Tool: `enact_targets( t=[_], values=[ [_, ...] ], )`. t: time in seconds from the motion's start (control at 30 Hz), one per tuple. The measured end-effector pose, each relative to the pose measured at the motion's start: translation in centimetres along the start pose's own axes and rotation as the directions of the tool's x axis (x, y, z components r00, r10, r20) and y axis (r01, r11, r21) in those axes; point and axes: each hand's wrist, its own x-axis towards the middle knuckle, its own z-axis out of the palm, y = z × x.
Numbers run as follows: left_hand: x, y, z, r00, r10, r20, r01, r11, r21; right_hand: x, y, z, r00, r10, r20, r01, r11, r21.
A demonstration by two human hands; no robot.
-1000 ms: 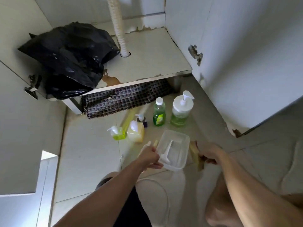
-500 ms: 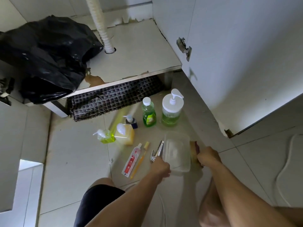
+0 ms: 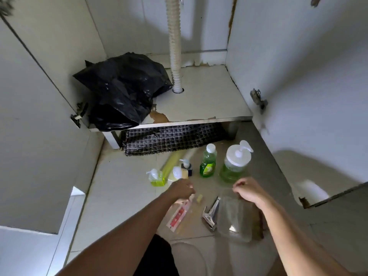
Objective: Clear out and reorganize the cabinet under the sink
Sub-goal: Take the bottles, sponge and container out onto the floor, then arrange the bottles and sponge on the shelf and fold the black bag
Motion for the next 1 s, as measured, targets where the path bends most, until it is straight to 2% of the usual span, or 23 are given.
enact_targets(
  t=[0.1, 0.2, 0.27, 0.33, 0.4, 0.47, 0.53, 0.63, 0.73, 0.83, 0.9, 1.0],
  values=[
    [-0.8, -1.5, -7.2, 0.990, -0.031, -0.141, 0.022, 0.998, -0.066, -0.2, -5.5, 0.2, 0.976, -0.153, 0.156, 0.175, 0.975, -0.138],
    [-0.9, -2.7, -14.1, 0.922, -0.031, -0.386, 0.019, 0.999, -0.036, -0.2, -11.9, 0.5, 0.929, -0.256, 0.268, 0.331, 0.897, -0.294],
    [-0.7, -3.1, -18.4, 0.837, -0.032, -0.547, 0.029, 0.999, -0.014, 0.1, -16.5, 0.4, 0.906, -0.348, 0.242, 0.410, 0.864, -0.292],
    [0.5, -3.9, -22.5, 0.720, -0.039, -0.693, 0.030, 0.999, -0.025, 1.0, -21.3, 0.1, 0.882, -0.434, 0.184, 0.469, 0.846, -0.254],
    [1.9, -4.6, -26.3, 0.642, -0.076, -0.763, -0.038, 0.991, -0.130, 2.7, -25.7, 0.0, 0.876, -0.470, 0.110, 0.483, 0.845, -0.230],
    [3.3, -4.5, -29.7, 0.604, -0.171, -0.779, -0.121, 0.946, -0.302, 4.8, -29.7, 0.1, 0.866, -0.496, 0.059, 0.491, 0.826, -0.277],
    [5.0, -4.3, -32.5, 0.612, -0.270, -0.743, -0.178, 0.868, -0.463, 7.1, -33.3, 0.4, 0.881, -0.473, 0.032, 0.463, 0.845, -0.269],
    [7.5, -3.6, -35.6, 0.664, -0.354, -0.659, -0.254, 0.721, -0.644, 11.2, -37.3, 1.3, 0.928, -0.372, 0.003, 0.372, 0.928, -0.004],
    [10.5, -2.8, -38.2, 0.758, -0.344, -0.555, -0.296, 0.578, -0.761, 16.1, -40.3, 2.1, 0.943, -0.324, -0.073, 0.330, 0.890, 0.315],
    [13.2, -2.4, -39.6, 0.829, -0.311, -0.464, -0.284, 0.481, -0.830, 20.0, -43.1, 2.0, 0.934, -0.300, -0.195, 0.355, 0.840, 0.410],
    [14.6, -2.4, -39.8, 0.860, -0.296, -0.417, -0.259, 0.451, -0.854, 21.7, -44.5, 2.3, 0.951, -0.274, -0.140, 0.307, 0.862, 0.402],
    [16.4, -2.3, -39.8, 0.908, -0.234, -0.347, -0.206, 0.473, -0.857, 22.7, -46.1, 3.8, 0.964, -0.264, 0.039, 0.233, 0.906, 0.354]
  ],
)
